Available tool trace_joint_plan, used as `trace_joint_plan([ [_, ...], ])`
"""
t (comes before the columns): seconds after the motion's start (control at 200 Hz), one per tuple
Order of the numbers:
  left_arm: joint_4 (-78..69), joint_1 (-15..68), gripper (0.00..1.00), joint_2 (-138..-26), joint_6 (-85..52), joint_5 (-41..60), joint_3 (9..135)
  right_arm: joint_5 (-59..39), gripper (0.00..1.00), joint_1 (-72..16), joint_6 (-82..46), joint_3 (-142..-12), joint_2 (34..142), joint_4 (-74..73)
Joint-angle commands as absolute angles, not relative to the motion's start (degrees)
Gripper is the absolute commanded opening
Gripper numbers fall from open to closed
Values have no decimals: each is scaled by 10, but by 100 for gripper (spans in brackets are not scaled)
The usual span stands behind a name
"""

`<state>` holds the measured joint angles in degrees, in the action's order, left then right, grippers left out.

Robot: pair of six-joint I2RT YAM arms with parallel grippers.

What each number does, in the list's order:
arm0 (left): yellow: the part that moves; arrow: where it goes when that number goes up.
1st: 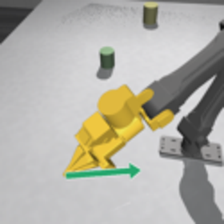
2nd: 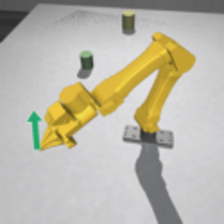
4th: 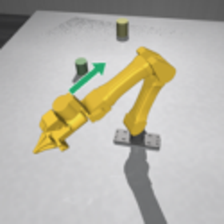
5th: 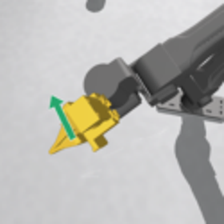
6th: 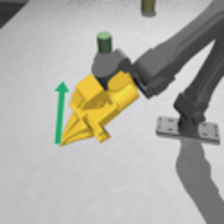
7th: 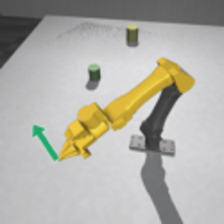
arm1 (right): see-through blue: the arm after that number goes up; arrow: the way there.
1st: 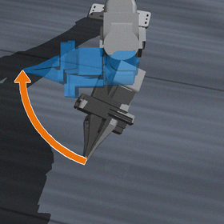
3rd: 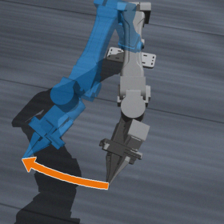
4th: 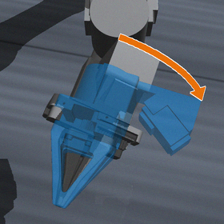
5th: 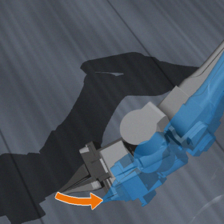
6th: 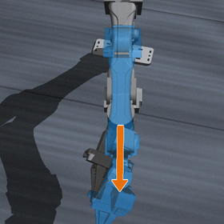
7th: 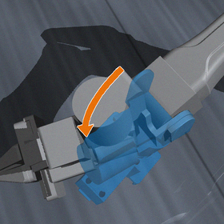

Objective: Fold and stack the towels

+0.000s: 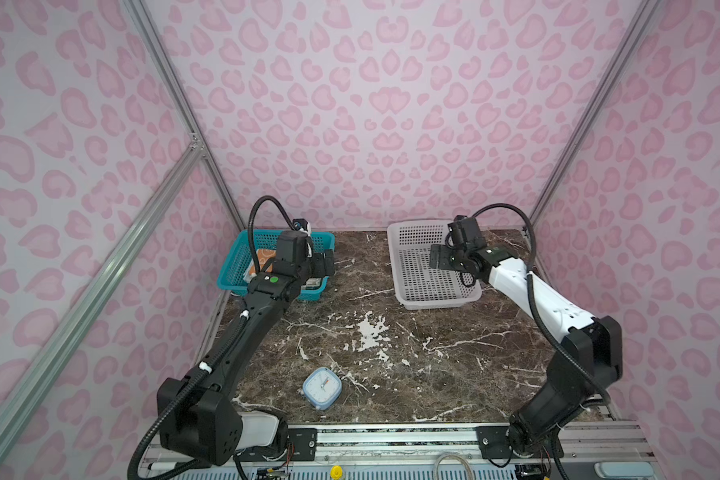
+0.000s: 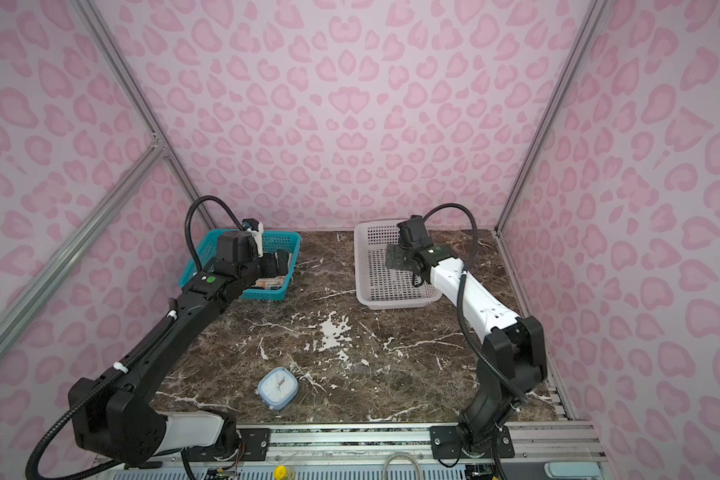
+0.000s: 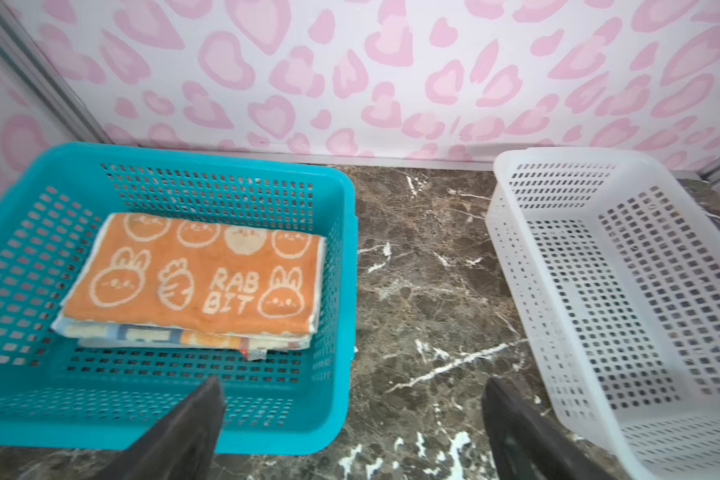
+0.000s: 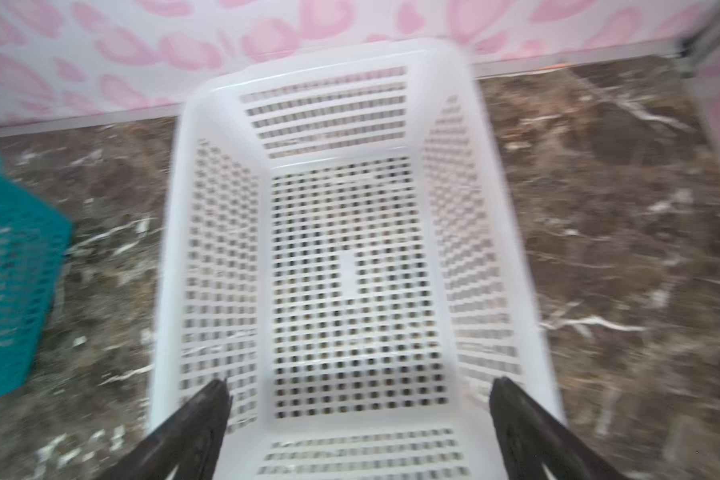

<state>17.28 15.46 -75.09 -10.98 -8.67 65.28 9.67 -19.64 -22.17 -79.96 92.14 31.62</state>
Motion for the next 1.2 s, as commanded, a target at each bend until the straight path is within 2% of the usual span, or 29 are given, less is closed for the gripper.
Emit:
trace_joint_plan([
  [0.0, 63, 144, 98, -709, -82, -169, 591, 179, 99, -146, -184, -700, 862, 211],
  [0.14, -11, 121, 98, -643, -90, -188, 474, 226, 99, -84, -169, -532, 794, 52],
  [0.295, -83, 116, 98, -583, -91, -274, 352, 287, 99, -77, -122, -397, 771, -92],
  [0.55, -246, 106, 98, -619, -86, -343, 226, 291, 99, -78, -92, -269, 802, -287],
  [0.7, -394, 74, 98, -694, -57, -280, 172, 270, 99, -79, -65, -280, 817, -297],
  [0.735, -370, 72, 98, -703, -50, -280, 188, 274, 99, -78, -63, -279, 815, -298],
  [0.88, -463, 55, 98, -717, -26, -207, 165, 281, 99, -64, -37, -263, 818, -353],
  [1.1, -600, 40, 98, -807, 2, -127, 154, 215, 99, -43, -31, -202, 864, -536],
  [1.195, -578, 24, 98, -819, -11, -104, 167, 212, 99, -41, -34, -184, 886, -586],
])
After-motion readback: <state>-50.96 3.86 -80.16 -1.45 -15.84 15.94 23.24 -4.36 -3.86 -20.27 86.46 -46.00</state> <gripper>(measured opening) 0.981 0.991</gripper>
